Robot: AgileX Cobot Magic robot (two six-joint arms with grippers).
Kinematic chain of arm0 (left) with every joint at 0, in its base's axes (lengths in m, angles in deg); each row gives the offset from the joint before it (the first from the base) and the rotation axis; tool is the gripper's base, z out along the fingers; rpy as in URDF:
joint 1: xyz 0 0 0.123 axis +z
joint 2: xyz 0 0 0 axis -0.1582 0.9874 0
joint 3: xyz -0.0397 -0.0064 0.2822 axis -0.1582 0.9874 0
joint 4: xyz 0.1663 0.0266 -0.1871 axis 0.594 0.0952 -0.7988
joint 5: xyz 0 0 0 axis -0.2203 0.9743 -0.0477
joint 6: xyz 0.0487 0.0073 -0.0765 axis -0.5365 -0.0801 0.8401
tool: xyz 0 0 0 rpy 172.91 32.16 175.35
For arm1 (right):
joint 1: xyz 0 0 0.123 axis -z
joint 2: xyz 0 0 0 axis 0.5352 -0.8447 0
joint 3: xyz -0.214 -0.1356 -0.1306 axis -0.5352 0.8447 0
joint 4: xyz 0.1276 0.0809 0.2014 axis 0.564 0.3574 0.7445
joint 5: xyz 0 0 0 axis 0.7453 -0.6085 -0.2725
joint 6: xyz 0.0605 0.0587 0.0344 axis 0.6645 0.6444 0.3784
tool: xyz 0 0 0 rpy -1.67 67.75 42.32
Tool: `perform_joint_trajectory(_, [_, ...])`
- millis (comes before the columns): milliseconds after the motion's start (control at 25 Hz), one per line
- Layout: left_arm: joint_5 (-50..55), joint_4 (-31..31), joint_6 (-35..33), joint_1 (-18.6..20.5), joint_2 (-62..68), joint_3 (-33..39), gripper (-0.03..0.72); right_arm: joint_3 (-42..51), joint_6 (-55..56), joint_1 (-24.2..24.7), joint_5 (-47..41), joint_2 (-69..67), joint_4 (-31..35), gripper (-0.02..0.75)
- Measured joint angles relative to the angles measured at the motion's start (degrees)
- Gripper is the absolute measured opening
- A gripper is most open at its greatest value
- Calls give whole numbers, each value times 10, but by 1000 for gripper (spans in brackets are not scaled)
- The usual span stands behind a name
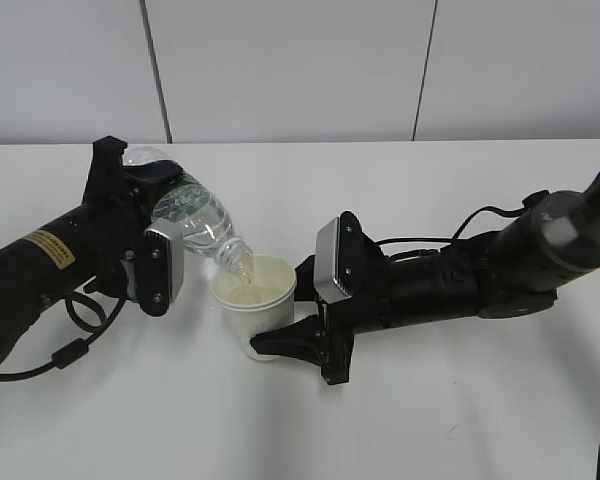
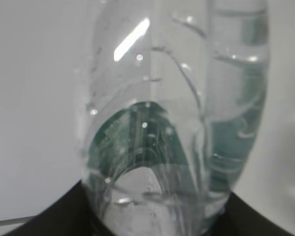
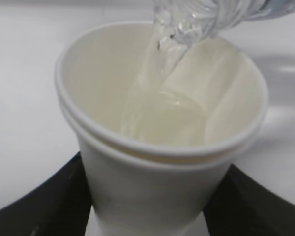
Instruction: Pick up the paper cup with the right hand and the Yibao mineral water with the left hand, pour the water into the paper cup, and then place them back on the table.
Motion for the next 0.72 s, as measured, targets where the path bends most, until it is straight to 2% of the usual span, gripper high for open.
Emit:
perform_joint_trajectory(640, [-2, 0, 1, 0, 0, 0, 323, 0, 1, 0, 0, 0, 0, 456])
perform_joint_trajectory(720, [-2, 1, 32, -1, 0, 0, 323, 0, 1, 0, 0, 0, 0, 456])
